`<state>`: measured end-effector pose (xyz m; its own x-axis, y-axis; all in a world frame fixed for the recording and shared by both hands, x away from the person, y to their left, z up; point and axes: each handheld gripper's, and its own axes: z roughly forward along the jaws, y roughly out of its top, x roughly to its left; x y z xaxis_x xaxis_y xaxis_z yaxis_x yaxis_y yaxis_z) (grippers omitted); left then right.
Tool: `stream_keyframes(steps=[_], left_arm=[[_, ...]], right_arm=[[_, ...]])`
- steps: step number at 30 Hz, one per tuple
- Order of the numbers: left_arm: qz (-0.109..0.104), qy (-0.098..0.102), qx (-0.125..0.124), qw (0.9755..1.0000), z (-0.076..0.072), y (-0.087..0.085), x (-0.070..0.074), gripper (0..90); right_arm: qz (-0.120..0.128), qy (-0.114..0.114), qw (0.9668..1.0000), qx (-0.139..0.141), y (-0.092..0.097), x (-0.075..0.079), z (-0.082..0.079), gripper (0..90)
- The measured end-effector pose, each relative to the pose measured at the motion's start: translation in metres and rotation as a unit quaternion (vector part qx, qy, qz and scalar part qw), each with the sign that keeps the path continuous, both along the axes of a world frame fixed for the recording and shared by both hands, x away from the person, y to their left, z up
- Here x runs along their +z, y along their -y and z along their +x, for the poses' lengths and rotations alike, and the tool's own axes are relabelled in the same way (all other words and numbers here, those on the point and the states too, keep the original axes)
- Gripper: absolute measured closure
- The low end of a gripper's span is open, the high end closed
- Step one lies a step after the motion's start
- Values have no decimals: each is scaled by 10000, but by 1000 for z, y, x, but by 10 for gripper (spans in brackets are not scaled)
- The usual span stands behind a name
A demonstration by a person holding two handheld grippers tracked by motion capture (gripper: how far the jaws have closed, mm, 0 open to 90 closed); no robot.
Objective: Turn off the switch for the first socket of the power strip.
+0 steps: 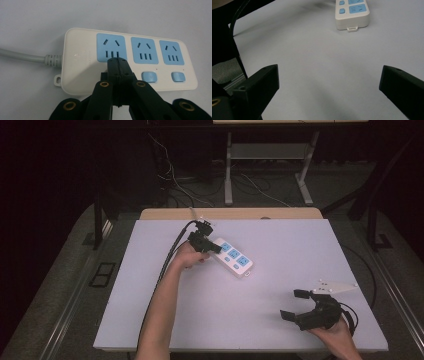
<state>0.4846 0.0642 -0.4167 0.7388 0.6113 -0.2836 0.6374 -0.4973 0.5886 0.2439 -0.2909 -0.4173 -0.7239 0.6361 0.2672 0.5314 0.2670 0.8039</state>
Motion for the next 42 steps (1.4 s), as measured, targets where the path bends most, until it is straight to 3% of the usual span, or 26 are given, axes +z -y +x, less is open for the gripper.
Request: stream_keyframes(steps=[5, 17, 19, 23, 30, 37, 42], left_arm=[[-66, -5, 59, 10000, -1, -1, -1, 898], [96, 145, 62, 9998, -5, 2, 2, 896], [-131, 191, 117, 9997, -6, 1, 6, 895], [-323, 319, 90, 9989, -10, -1, 15, 895], [-253, 547, 115, 9981, -18, -6, 30, 894], [-283, 791, 253, 9961, -31, -22, 45, 888], [-308, 918, 218, 9951, -42, -35, 56, 762]], right_arm=[[2, 5, 10000, -3, 0, 0, 0, 25], [45, -4, 10000, -40, 2, 0, 1, 25], [58, -2, 10000, -47, 2, 0, 1, 25], [65, -2, 10000, -61, 3, 0, 1, 24], [64, 13, 10000, -74, 3, 0, 1, 25], [62, 15, 9999, -83, 3, 0, 1, 24], [67, 23, 9999, -99, 3, 0, 1, 25]])
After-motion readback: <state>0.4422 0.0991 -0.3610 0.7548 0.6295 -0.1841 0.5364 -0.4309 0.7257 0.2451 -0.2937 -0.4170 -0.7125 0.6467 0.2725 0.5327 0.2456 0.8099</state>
